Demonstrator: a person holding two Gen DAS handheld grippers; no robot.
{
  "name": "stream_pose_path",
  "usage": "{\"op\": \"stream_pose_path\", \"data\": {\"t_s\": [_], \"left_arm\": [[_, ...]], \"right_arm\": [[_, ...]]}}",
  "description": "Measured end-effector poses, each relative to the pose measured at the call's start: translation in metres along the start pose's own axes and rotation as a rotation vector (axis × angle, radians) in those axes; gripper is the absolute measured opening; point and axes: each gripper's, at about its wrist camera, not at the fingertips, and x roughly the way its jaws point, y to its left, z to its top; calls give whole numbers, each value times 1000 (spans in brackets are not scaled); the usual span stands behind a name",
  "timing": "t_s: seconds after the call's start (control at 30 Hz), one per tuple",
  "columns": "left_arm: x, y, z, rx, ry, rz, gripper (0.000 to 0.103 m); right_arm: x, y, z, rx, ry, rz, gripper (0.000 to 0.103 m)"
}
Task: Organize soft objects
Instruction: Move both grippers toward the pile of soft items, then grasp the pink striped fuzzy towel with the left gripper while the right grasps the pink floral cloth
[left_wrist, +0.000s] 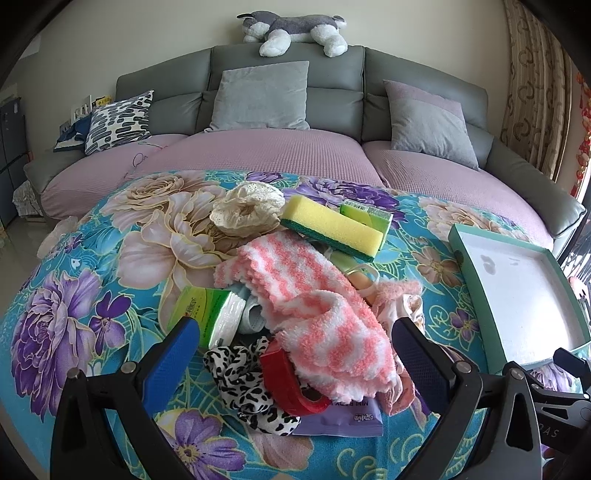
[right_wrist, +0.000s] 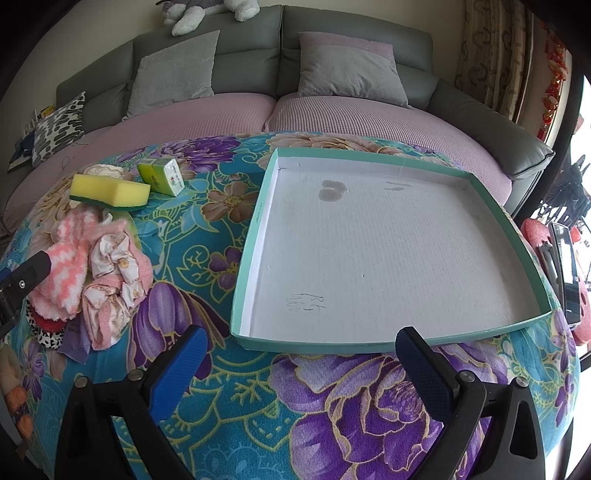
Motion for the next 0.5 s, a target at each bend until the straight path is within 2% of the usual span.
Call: {"op": "stream_pose_path", "data": {"t_s": [0.13, 0.33, 0.5], "left_arm": [[-5, 6, 5, -17, -27, 25, 103], [-11, 20, 20, -73, -58, 22, 103], [3, 16, 23, -61, 29, -23, 103]], "right_arm": [[-7, 5, 7, -21, -34, 4, 103], [-18, 27, 23, -54, -80, 122, 103], [-18, 37, 32, -64, -73, 155, 103]]}}
